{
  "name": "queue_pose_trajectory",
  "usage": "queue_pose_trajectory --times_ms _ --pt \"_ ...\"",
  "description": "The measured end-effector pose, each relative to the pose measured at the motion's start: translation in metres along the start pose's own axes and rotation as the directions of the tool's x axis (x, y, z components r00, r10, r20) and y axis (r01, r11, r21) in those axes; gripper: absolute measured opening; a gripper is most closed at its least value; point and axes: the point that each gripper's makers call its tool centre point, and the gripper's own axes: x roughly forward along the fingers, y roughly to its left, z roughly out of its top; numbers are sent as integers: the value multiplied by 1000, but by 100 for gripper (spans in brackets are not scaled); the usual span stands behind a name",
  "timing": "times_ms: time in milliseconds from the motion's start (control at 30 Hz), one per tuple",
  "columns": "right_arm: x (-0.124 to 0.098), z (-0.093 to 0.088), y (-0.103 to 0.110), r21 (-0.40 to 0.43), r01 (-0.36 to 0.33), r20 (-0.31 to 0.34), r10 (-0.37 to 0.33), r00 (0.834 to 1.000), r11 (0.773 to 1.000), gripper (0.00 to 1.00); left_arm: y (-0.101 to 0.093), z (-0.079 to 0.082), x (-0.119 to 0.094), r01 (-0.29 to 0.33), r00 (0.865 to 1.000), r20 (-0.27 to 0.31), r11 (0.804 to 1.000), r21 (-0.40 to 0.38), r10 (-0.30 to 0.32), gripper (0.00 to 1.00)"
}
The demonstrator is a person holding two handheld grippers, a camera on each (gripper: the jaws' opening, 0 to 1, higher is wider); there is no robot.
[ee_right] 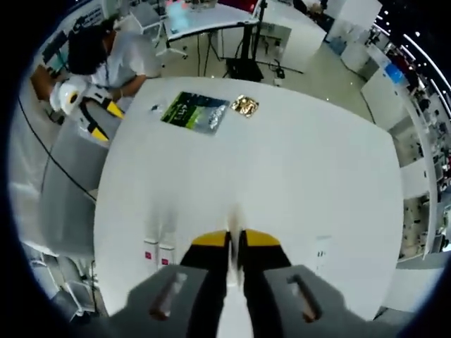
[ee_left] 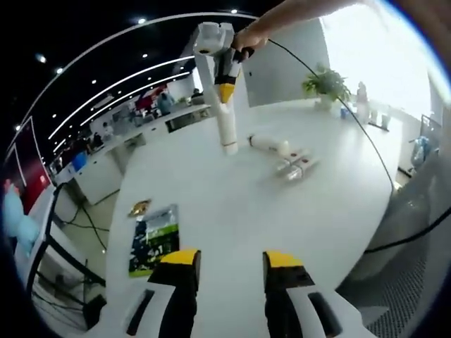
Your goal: Arrange the skincare products in the storage area until every visible bottle or jar stands upright without overlapping.
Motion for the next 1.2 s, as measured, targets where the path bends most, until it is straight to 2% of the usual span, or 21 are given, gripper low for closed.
queue_pose_trajectory --times_ms 233,333,367,667,933,1033,1100,1200 --pt "7 -13 -2 -1 -9 -34 9 999 1000 5 0 -3 1 -1 1000 -10 1000 -3 1 36" --pt "12 -22 2 -18 -29 -76 27 997 999 5 1 -3 0 -4 1000 -13 1000 2 4 36" --pt "12 -18 1 -1 -21 -45 21 999 1000 5 1 -3 0 -5 1000 -12 1000 1 5 36" --pt "8 -29 2 4 -45 -74 45 996 999 5 2 -5 0 -9 1000 -16 1000 3 9 35" --pt "4 -36 -1 9 -28 -86 29 996 1000 5 3 -6 0 -11 1000 -22 1000 13 12 34" --pt "4 -34 -1 31 -36 -69 38 997 999 6 2 -6 0 -9 1000 -20 1000 15 9 34" --pt "4 -32 -4 8 -22 -60 23 998 1000 7 2 -8 0 -9 1000 -29 1000 19 10 34" --pt "4 -29 -3 22 -32 -43 33 999 999 8 1 -8 0 -8 999 -34 1000 24 8 34"
